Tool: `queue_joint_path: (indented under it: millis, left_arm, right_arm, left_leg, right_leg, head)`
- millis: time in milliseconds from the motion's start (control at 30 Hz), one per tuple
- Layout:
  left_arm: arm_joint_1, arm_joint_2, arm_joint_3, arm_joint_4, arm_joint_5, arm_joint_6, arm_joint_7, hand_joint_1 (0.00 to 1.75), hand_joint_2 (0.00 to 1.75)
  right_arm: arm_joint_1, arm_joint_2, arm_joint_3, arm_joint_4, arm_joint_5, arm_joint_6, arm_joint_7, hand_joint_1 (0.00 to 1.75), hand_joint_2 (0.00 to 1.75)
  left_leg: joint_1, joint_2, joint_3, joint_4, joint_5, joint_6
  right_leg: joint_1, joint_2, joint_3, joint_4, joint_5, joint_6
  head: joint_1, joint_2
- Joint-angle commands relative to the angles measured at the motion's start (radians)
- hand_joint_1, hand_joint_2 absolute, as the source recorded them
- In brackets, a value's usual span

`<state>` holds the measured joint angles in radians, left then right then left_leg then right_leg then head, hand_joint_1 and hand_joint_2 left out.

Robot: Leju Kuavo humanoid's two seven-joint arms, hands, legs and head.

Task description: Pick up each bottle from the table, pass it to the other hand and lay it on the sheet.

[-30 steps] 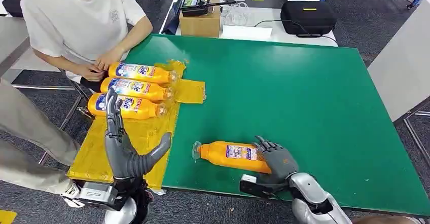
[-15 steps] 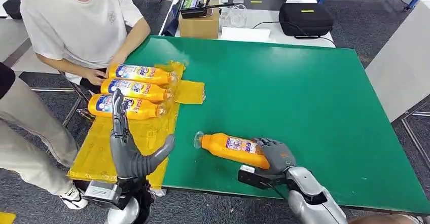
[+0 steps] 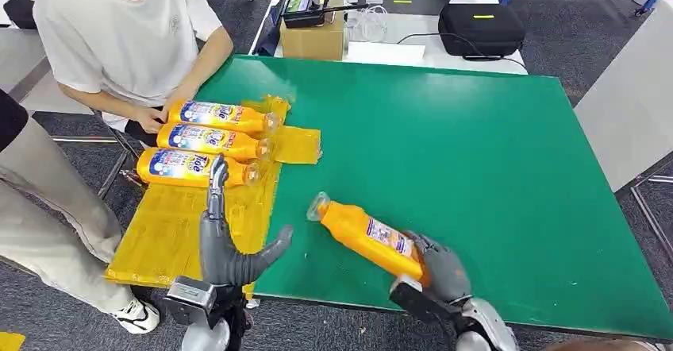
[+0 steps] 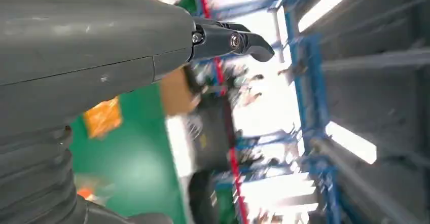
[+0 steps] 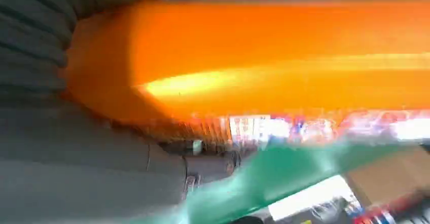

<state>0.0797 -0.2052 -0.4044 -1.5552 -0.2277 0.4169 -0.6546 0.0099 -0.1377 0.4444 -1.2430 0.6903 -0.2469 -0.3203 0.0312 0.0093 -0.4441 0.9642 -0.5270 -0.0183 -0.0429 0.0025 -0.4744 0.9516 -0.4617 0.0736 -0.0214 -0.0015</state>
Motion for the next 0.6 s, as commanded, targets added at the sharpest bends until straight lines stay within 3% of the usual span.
queue_joint_path:
  millis: [33, 167, 333, 433, 600]
  left_arm:
    - [-0.040, -0.015, 0.052, 0.134, 0.082, -0.053, 0.009, 0.00, 1.75]
    - [-0.036, -0.013, 0.053, 0.127, 0.082, -0.053, 0.009, 0.00, 1.75]
    - [-0.022, -0.028, 0.116, 0.109, 0.293, -0.189, 0.027, 0.00, 1.75]
    - [-0.005, -0.007, 0.097, 0.094, 0.231, -0.191, -0.043, 0.00, 1.75]
    - [0.009, -0.008, 0.081, 0.099, 0.222, -0.211, -0.038, 0.00, 1.75]
  right_arm:
    - [0.074, 0.163, -0.204, -0.254, -0.125, -0.078, -0.120, 1.75, 1.75]
    - [0.073, 0.163, -0.208, -0.251, -0.127, -0.074, -0.122, 1.75, 1.75]
    - [0.086, 0.210, -0.311, -0.337, -0.269, -0.076, -0.179, 1.75, 1.75]
    - [0.087, 0.228, -0.345, -0.368, -0.322, -0.058, -0.200, 1.75, 1.75]
    - [0.078, 0.237, -0.344, -0.357, -0.324, -0.056, -0.203, 1.75, 1.75]
  left_leg:
    - [0.000, 0.001, -0.005, -0.001, 0.000, 0.002]
    - [0.000, 0.000, -0.009, -0.001, 0.000, 0.002]
    - [0.000, 0.000, -0.011, -0.001, 0.000, 0.003]
    - [-0.001, -0.001, -0.011, -0.001, 0.000, 0.002]
    - [-0.001, 0.001, -0.010, -0.001, 0.000, 0.002]
  right_leg:
    - [0.001, 0.001, -0.007, 0.000, 0.000, -0.005]
    - [0.000, -0.001, -0.010, 0.000, 0.000, -0.003]
    - [0.001, 0.000, -0.012, -0.001, 0.001, -0.006]
    - [0.000, -0.001, -0.012, 0.000, 0.000, -0.004]
    - [0.000, 0.000, -0.012, -0.001, 0.000, -0.004]
  head:
    - [0.000, 0.000]
    - [0.000, 0.000]
    - [0.000, 0.000]
    - [0.000, 0.000]
    - [0.000, 0.000]
